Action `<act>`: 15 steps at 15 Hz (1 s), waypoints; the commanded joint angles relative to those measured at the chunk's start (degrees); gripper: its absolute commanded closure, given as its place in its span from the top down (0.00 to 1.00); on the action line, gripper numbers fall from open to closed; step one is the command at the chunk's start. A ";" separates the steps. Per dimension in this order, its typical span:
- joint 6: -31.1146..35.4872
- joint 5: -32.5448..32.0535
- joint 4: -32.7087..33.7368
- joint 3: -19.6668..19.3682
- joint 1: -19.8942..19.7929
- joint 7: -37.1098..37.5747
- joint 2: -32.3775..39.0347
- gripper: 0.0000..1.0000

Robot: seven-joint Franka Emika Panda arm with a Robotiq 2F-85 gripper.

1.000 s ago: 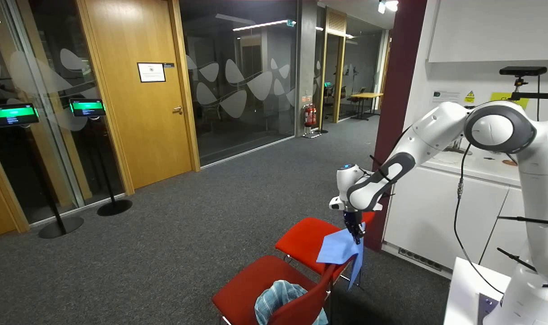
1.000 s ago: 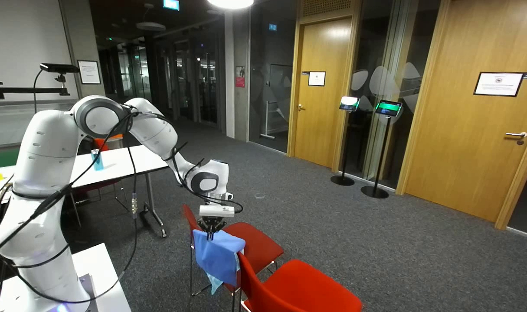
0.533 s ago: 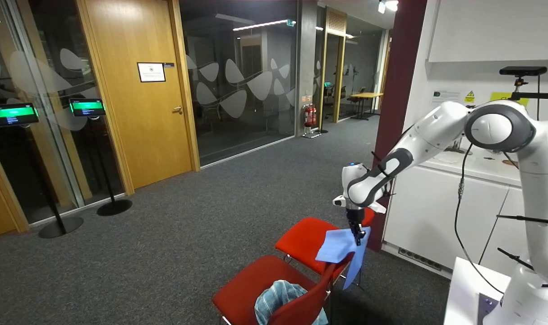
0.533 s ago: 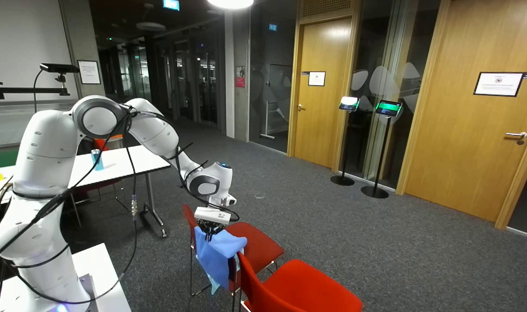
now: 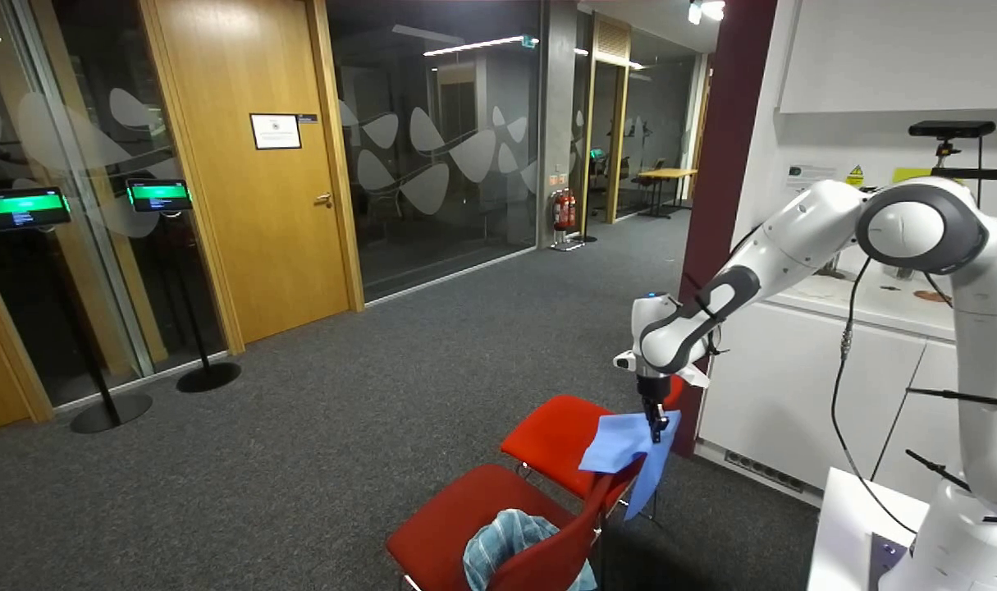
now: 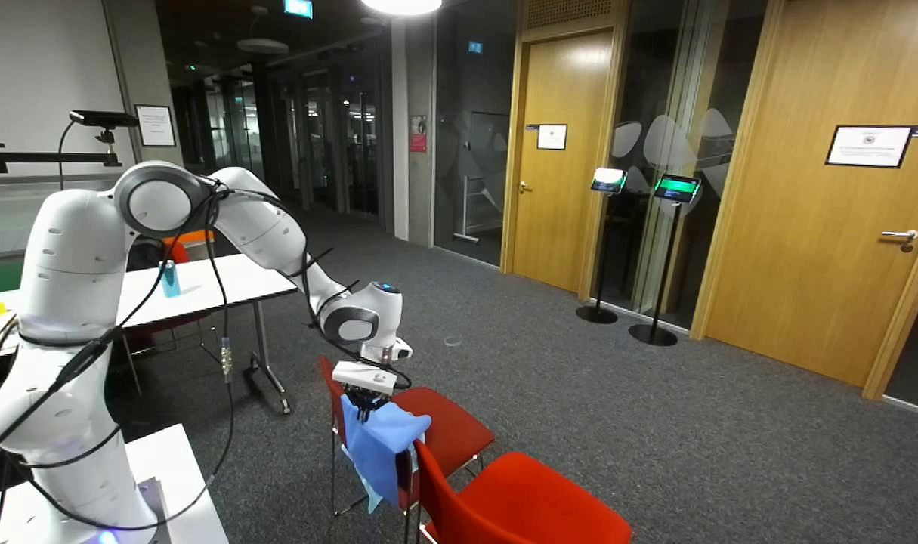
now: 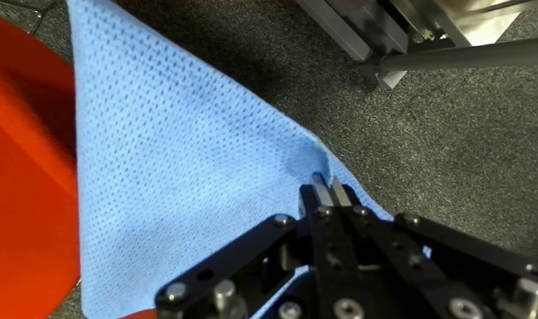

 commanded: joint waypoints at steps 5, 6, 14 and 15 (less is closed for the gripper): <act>5.05 -0.36 -10.25 -2.44 -1.48 1.97 -10.77 0.00; 4.85 -0.48 -10.55 -2.79 -1.48 2.21 -11.34 0.00; 5.52 -0.63 -13.61 -4.61 -1.29 3.69 -15.39 0.00; 5.20 -0.78 -13.48 -4.90 -1.27 4.56 -15.51 0.00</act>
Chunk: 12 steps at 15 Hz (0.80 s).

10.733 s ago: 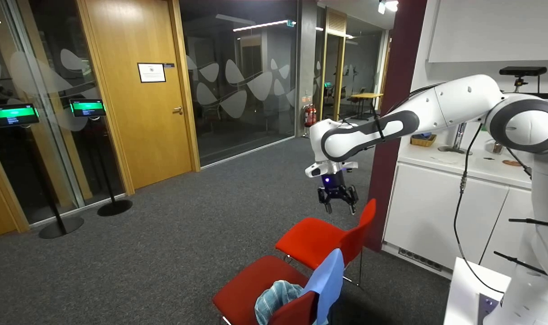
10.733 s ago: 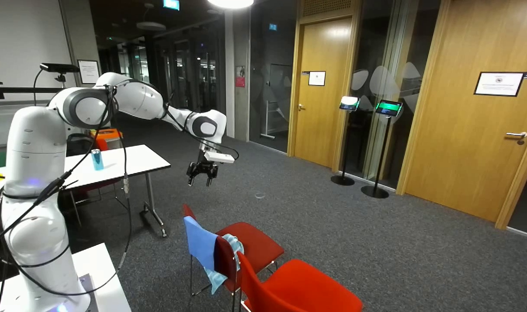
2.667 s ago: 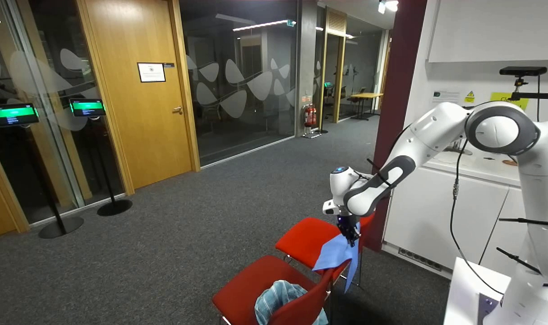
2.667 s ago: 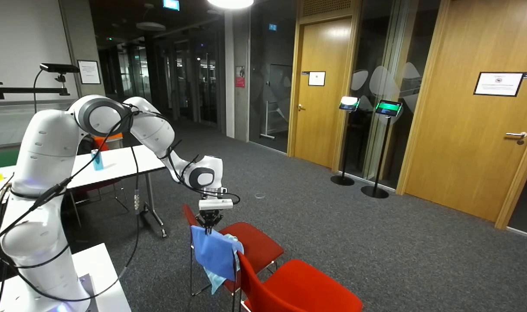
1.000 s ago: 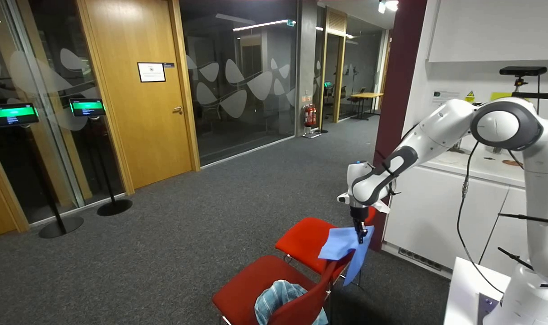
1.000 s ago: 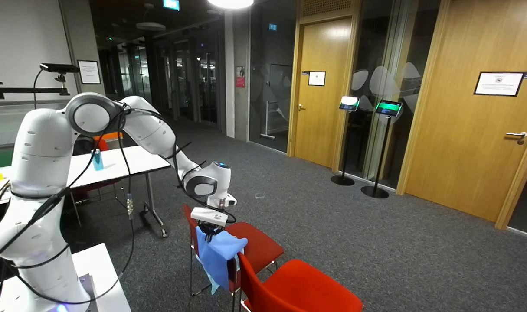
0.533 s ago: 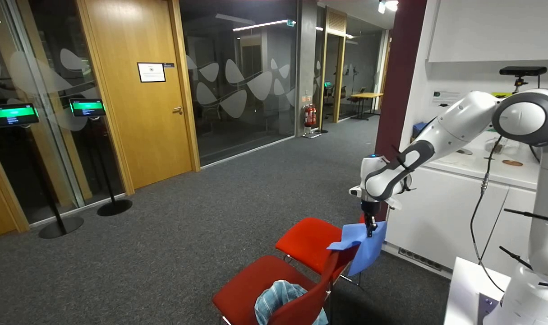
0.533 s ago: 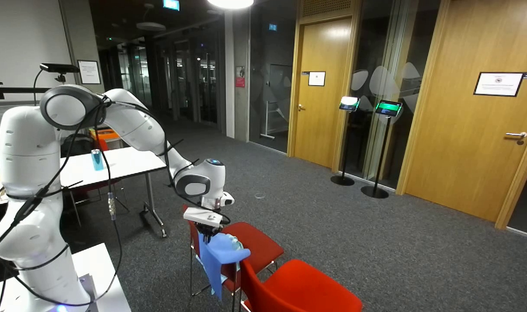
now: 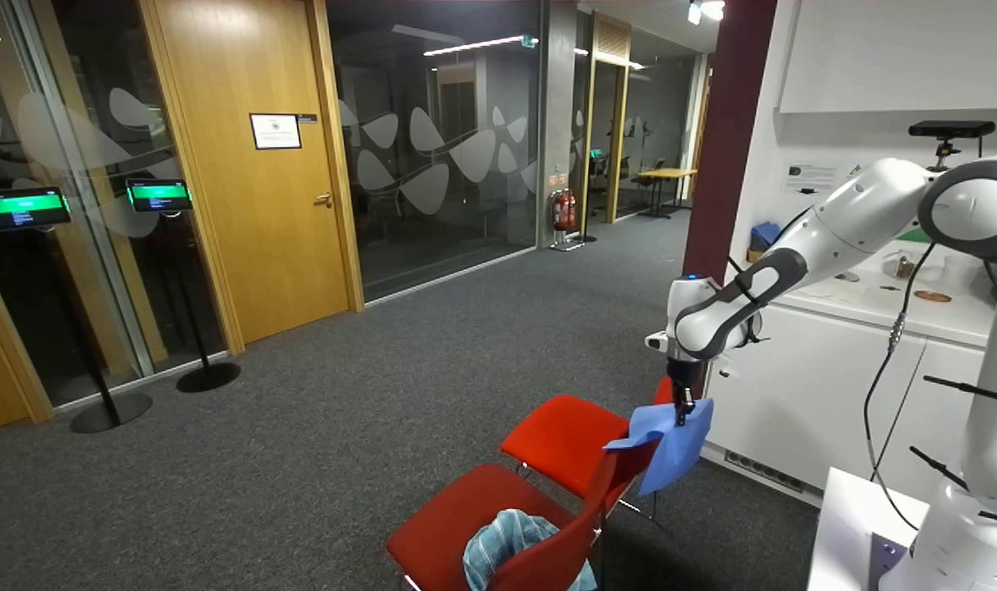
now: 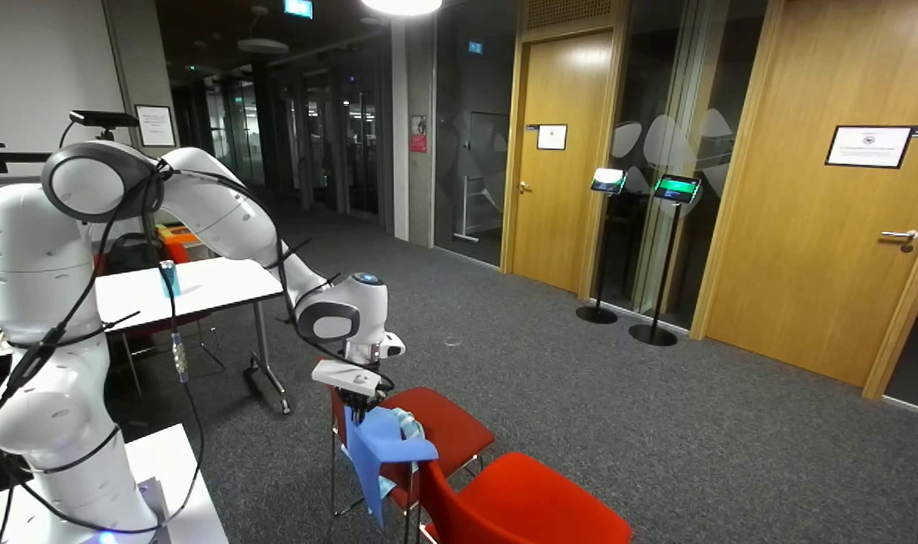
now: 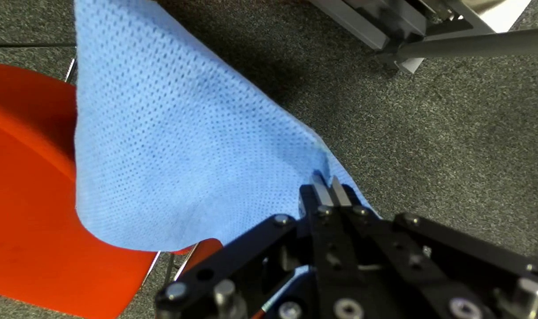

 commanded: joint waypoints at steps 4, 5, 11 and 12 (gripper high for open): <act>-0.06 -1.65 -0.35 -0.85 0.65 5.20 -1.99 0.00; -0.51 -2.27 0.36 -0.63 0.99 5.99 -1.45 0.00; -0.80 -2.03 1.41 0.64 2.16 5.22 -0.41 0.01; -0.84 -2.06 1.61 0.78 2.28 5.32 -0.24 0.01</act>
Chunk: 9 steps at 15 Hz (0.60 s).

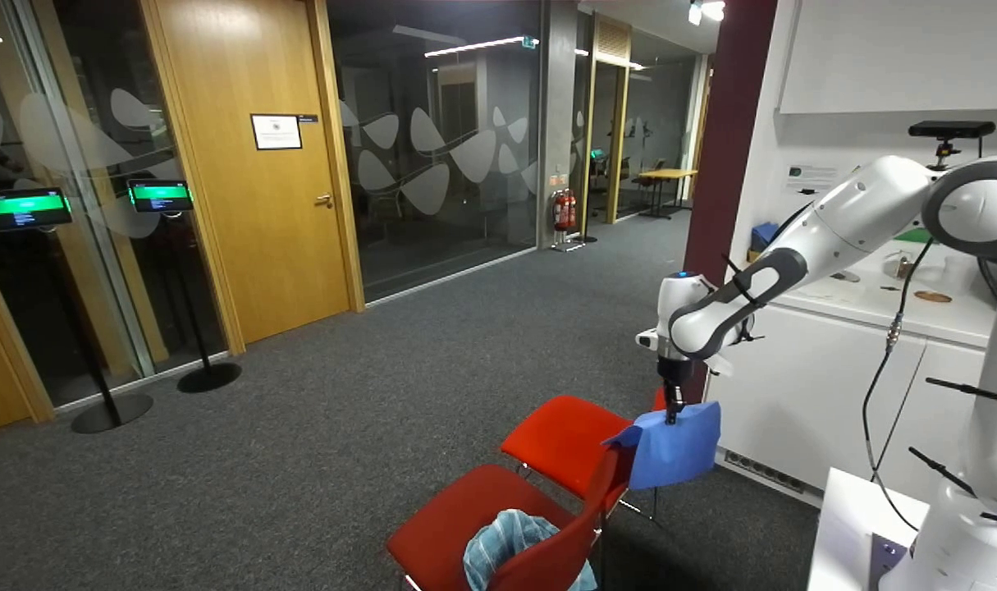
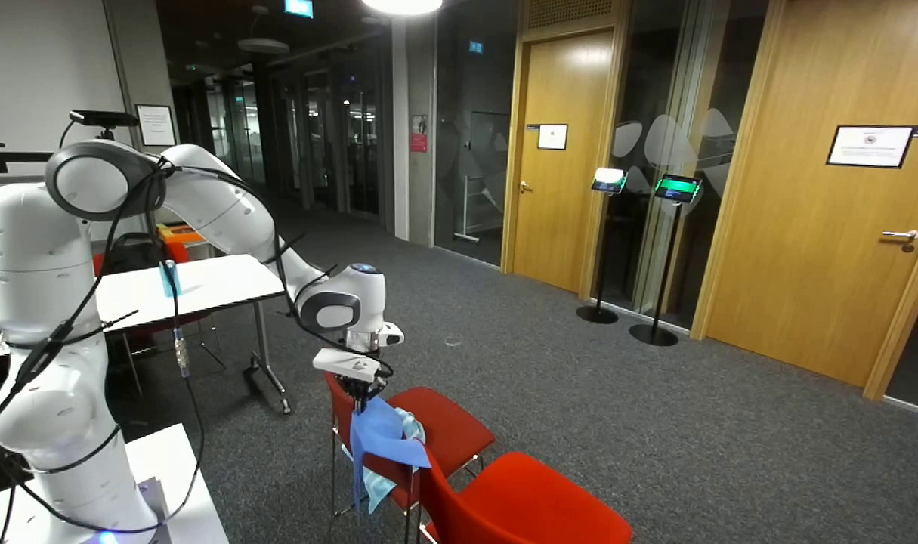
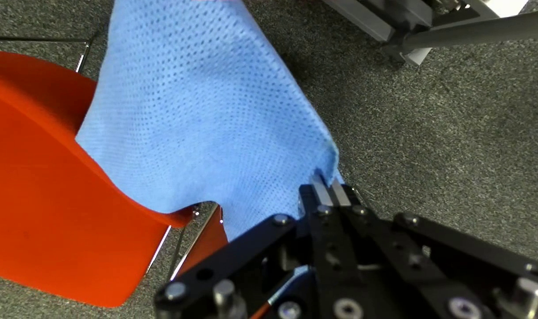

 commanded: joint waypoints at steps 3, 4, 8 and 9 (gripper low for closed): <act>-0.15 -0.10 0.28 0.22 -0.22 0.09 0.38 0.01; -0.15 -0.12 0.33 0.23 -0.24 0.09 0.49 0.00; 0.11 -1.16 0.94 -0.22 -0.73 -0.62 1.78 0.00; 0.45 -1.62 0.98 -0.41 -0.92 -0.90 2.06 0.00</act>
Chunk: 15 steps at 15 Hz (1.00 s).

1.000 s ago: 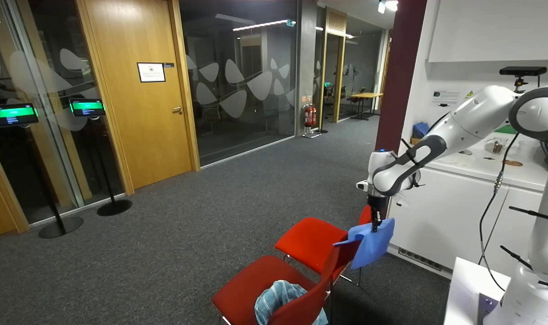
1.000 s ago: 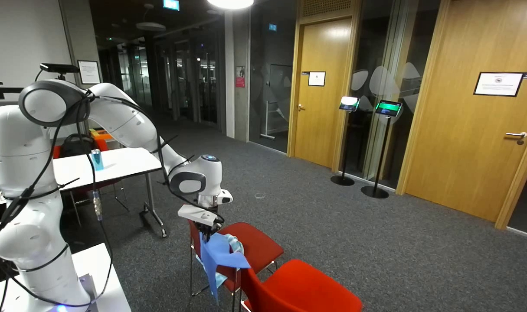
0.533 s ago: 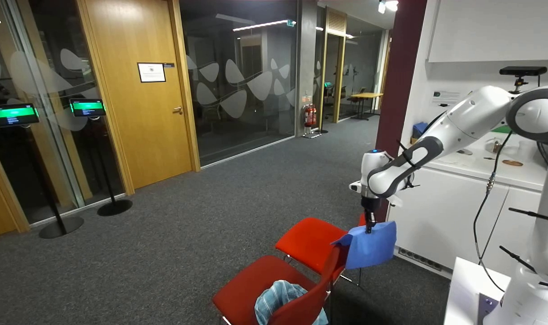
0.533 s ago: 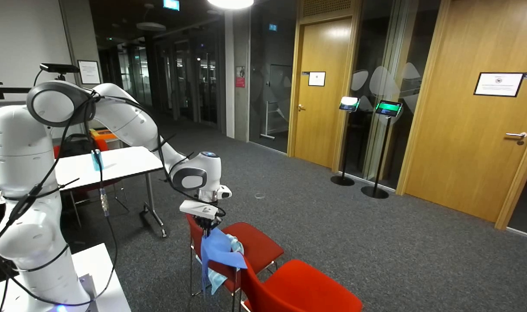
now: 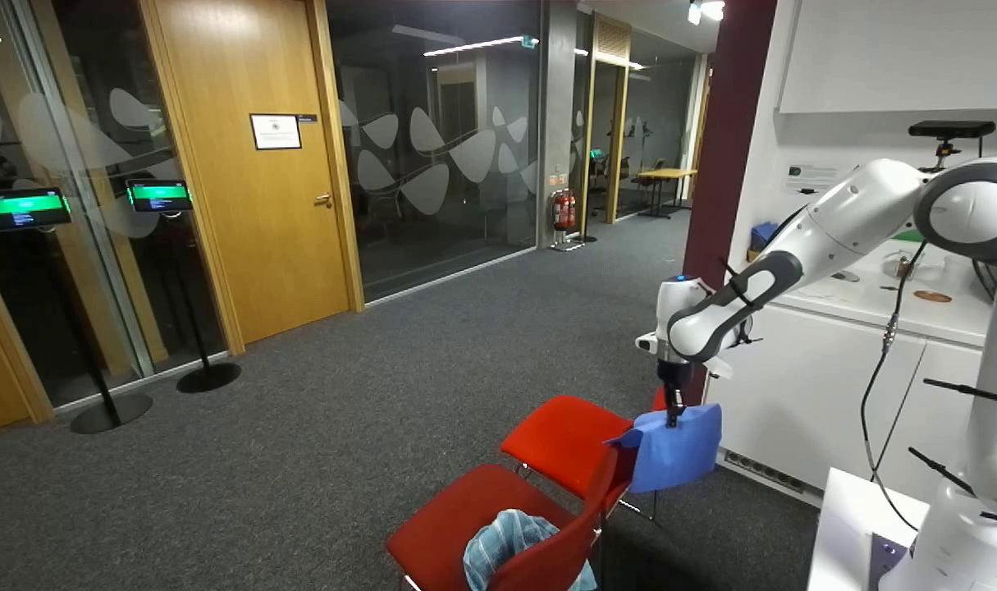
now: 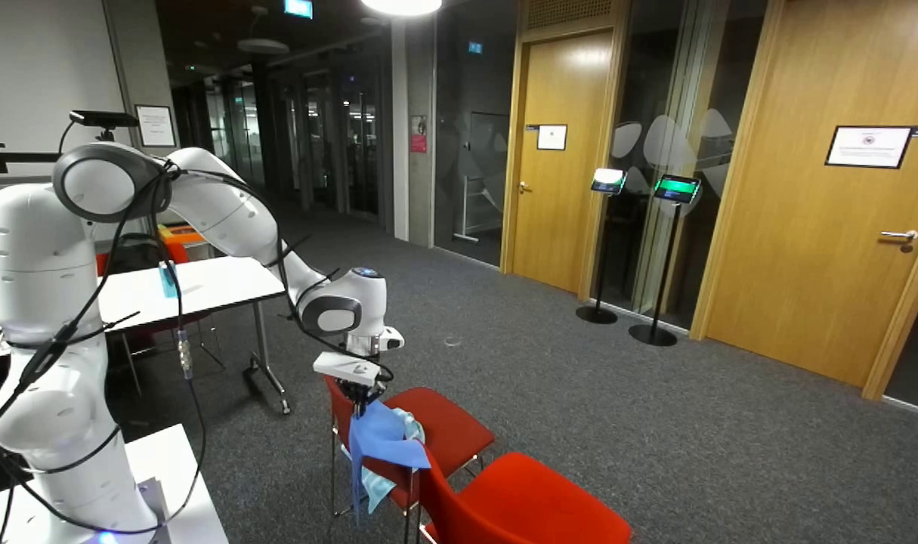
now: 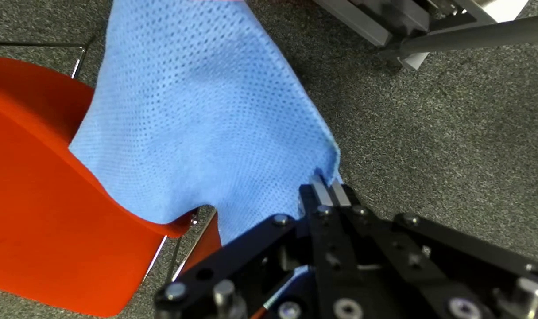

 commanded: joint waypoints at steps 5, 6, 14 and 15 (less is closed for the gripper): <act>1.85 -5.33 1.22 -1.82 -1.94 -1.42 2.17 0.00; 1.93 -5.71 1.36 -2.02 -2.26 -1.59 2.30 0.00; 1.52 -4.46 4.24 -2.53 -4.54 -3.52 4.71 0.00; 1.71 -3.98 4.66 -2.53 -4.92 -3.50 5.07 0.00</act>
